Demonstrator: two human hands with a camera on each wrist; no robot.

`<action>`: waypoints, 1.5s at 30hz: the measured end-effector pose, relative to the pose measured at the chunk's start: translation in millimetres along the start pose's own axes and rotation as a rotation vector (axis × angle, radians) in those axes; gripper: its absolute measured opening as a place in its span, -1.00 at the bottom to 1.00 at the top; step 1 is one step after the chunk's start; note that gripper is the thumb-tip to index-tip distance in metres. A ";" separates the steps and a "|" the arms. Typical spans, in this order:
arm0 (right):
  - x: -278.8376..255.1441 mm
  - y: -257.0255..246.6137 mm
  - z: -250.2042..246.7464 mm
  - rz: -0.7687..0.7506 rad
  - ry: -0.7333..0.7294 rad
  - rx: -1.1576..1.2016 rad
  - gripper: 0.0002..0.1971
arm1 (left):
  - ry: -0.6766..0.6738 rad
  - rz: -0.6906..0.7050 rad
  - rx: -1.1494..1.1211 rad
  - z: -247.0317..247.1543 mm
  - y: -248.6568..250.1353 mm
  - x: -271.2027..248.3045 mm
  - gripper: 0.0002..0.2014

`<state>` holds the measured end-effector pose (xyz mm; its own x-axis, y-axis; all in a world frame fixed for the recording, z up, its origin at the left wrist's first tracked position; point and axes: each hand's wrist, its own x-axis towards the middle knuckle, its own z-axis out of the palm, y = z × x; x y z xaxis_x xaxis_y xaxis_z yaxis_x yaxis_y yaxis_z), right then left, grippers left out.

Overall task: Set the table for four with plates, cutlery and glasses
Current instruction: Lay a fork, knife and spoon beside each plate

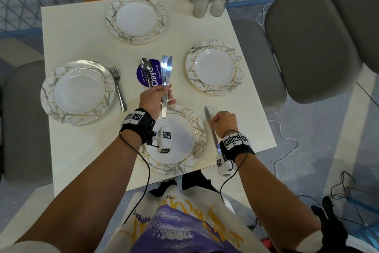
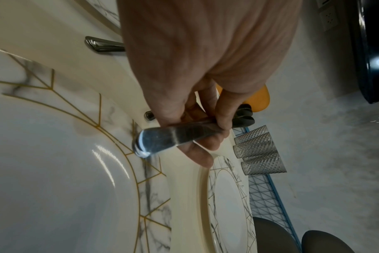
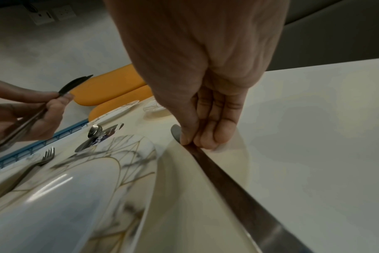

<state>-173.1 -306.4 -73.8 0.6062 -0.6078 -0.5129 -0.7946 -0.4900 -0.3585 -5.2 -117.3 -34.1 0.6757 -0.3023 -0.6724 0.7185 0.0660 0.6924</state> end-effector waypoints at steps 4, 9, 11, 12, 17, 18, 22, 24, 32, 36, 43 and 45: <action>11.4 1.7 -13.4 0.014 0.030 0.086 -0.88 | -0.011 -0.019 -0.017 -0.1 3.3 0.9 -0.83; 23.1 -28.0 -41.8 -0.094 0.099 0.328 -0.90 | -0.032 -0.030 -0.083 11.1 9.8 -1.5 -0.88; 19.0 -48.7 -52.6 -0.171 0.057 0.420 -0.93 | -0.039 -0.031 -0.105 20.0 13.3 -3.3 -0.87; 15.7 -60.2 -56.4 -0.209 0.020 0.468 -0.93 | -0.040 -0.031 -0.113 24.7 15.2 -4.1 -0.88; 6.8 -104.7 -52.0 -0.355 -0.075 0.447 -0.68 | -0.031 -0.034 -0.119 50.0 25.3 -5.0 -0.81; 6.9 -109.1 -48.9 -0.367 -0.072 0.427 -0.68 | -0.037 -0.034 -0.132 54.5 27.2 -4.4 -0.83; 7.5 -117.7 -44.1 -0.371 -0.001 0.512 -0.83 | -0.045 0.001 -0.117 66.9 32.3 0.2 -0.93; 9.7 -117.3 -46.8 -0.335 0.006 0.615 -0.85 | -0.011 0.021 -0.051 69.6 34.6 5.1 -0.84; 31.4 -99.2 -76.3 -0.247 -0.063 0.794 -0.87 | 0.122 0.104 -0.084 69.2 71.7 48.3 -0.76; 46.2 -85.8 -91.3 -0.277 -0.142 0.780 -0.89 | 0.155 0.109 -0.102 68.6 89.5 66.0 -0.83; 74.9 -73.1 -115.2 -0.318 -0.183 0.718 -0.87 | 0.137 0.130 -0.007 87.1 98.9 83.7 -0.86; 86.6 -70.1 -122.5 -0.320 -0.184 0.690 -0.88 | 0.109 0.139 -0.020 95.4 101.0 84.5 -0.85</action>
<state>-60.8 -401.2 2.5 0.8417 -0.3599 -0.4025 -0.4600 -0.0876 -0.8836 108.7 -227.0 4.1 0.7822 -0.1841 -0.5953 0.6189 0.1189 0.7764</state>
